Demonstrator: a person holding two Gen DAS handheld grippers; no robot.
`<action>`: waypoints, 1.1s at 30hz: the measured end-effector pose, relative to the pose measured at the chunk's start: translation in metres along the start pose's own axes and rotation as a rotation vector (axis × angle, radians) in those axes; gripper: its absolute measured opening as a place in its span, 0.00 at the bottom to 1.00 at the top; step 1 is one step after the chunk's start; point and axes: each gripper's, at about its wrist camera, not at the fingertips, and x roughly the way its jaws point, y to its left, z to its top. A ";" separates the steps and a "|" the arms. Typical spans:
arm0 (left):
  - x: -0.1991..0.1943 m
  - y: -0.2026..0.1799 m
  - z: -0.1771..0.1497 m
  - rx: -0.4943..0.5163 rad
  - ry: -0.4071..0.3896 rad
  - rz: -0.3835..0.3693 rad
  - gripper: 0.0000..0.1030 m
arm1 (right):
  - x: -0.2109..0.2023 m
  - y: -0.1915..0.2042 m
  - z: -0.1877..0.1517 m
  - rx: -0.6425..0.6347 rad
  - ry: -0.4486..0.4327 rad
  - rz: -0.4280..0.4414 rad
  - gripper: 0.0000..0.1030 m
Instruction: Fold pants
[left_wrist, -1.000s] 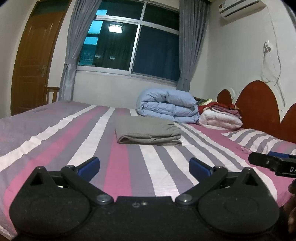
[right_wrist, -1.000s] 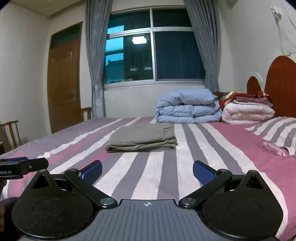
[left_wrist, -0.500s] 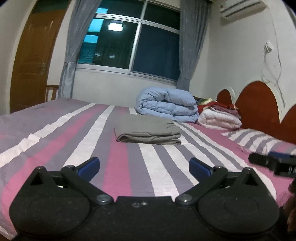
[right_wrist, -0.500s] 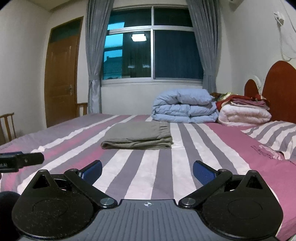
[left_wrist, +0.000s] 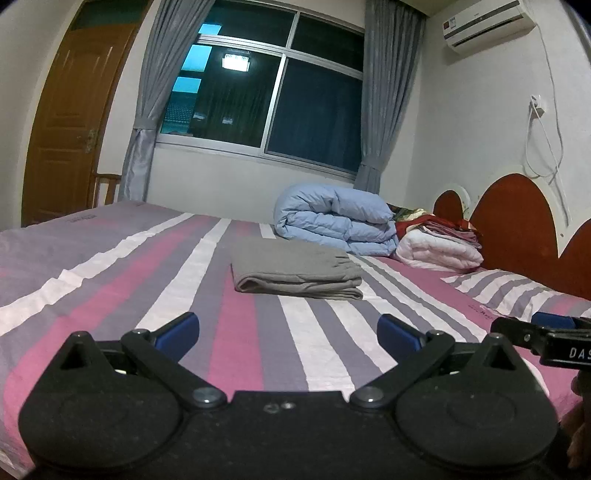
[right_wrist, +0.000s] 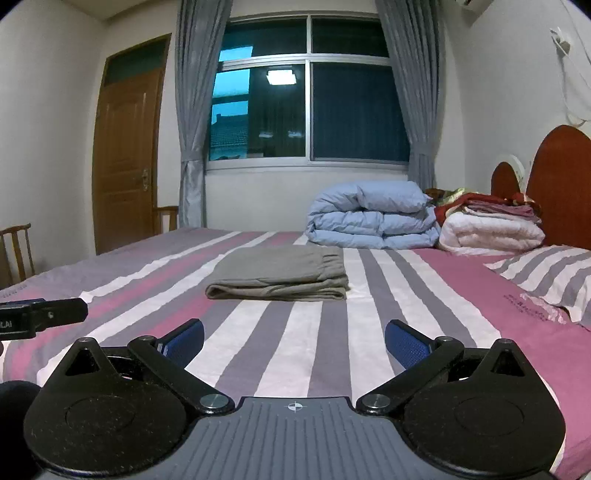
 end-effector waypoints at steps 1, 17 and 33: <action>0.000 0.000 0.000 -0.002 -0.001 0.000 0.94 | 0.000 0.000 0.000 -0.001 0.000 0.001 1.00; -0.001 -0.002 0.001 0.006 0.004 -0.003 0.94 | 0.002 0.001 -0.001 0.006 -0.002 0.000 1.00; -0.003 0.001 0.001 0.022 0.008 -0.012 0.94 | 0.003 0.013 -0.003 0.025 0.004 -0.005 1.00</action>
